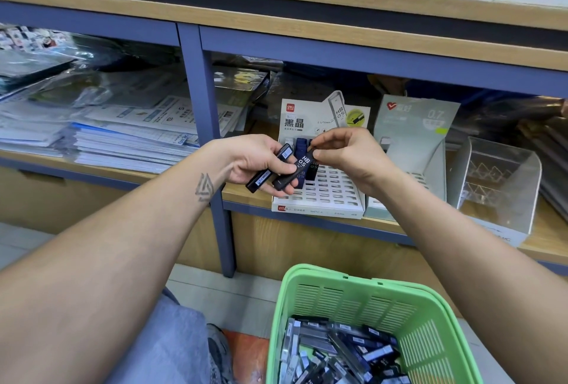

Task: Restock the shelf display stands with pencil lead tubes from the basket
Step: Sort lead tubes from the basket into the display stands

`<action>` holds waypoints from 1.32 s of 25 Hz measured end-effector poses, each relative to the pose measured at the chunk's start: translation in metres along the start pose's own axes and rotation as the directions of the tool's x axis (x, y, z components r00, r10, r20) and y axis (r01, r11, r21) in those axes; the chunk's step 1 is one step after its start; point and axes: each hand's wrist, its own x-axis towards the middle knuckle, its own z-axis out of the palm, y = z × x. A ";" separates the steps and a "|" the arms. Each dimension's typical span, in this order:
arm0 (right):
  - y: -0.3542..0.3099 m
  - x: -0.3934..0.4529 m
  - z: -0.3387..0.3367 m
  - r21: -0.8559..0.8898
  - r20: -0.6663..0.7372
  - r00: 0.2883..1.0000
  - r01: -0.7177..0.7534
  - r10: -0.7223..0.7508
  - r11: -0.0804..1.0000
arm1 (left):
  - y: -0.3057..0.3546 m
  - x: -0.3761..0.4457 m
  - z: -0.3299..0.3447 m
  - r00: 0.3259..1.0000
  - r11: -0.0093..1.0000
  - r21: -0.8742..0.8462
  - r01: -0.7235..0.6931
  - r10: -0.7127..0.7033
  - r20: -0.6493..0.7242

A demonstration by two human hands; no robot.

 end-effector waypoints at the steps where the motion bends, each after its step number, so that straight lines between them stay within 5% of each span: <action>1: 0.000 0.000 0.001 -0.030 -0.005 1.000 0.010 -0.010 1.000 | -0.001 0.000 0.000 1.000 1.000 -0.003 0.002 -0.002 0.005; 8: -0.013 0.003 0.017 -0.169 -0.037 0.997 0.056 -0.063 0.984 | -0.006 0.000 -0.009 0.999 0.999 -0.031 0.028 -0.029 -0.042; 12: -0.017 0.015 0.029 -0.487 -0.071 0.981 0.123 -0.179 0.865 | -0.010 0.005 -0.020 0.946 0.994 0.094 0.060 -0.026 -0.324; 15: -0.016 0.020 0.033 -0.558 -0.082 0.971 0.143 -0.225 0.817 | -0.013 0.010 -0.025 0.871 0.970 0.228 0.088 0.037 -0.491; 22: -0.014 0.022 0.001 -0.499 -0.169 0.971 0.061 -0.167 0.864 | 0.004 0.017 -0.006 0.889 0.956 0.275 0.102 0.036 -0.456; 25: -0.007 0.022 -0.009 -0.558 -0.191 0.961 0.061 -0.199 0.828 | 0.011 0.026 0.010 0.852 0.965 0.253 -0.067 0.187 -0.488; 28: 0.004 0.023 -0.007 -0.626 -0.168 0.953 0.095 -0.253 0.774 | 0.015 0.036 0.019 0.746 0.897 0.379 -0.227 0.410 -0.524; 33: 0.017 0.023 0.000 -0.630 -0.138 0.955 0.120 -0.263 0.767 | 0.014 0.049 0.028 0.728 0.796 0.575 -0.187 0.506 -0.463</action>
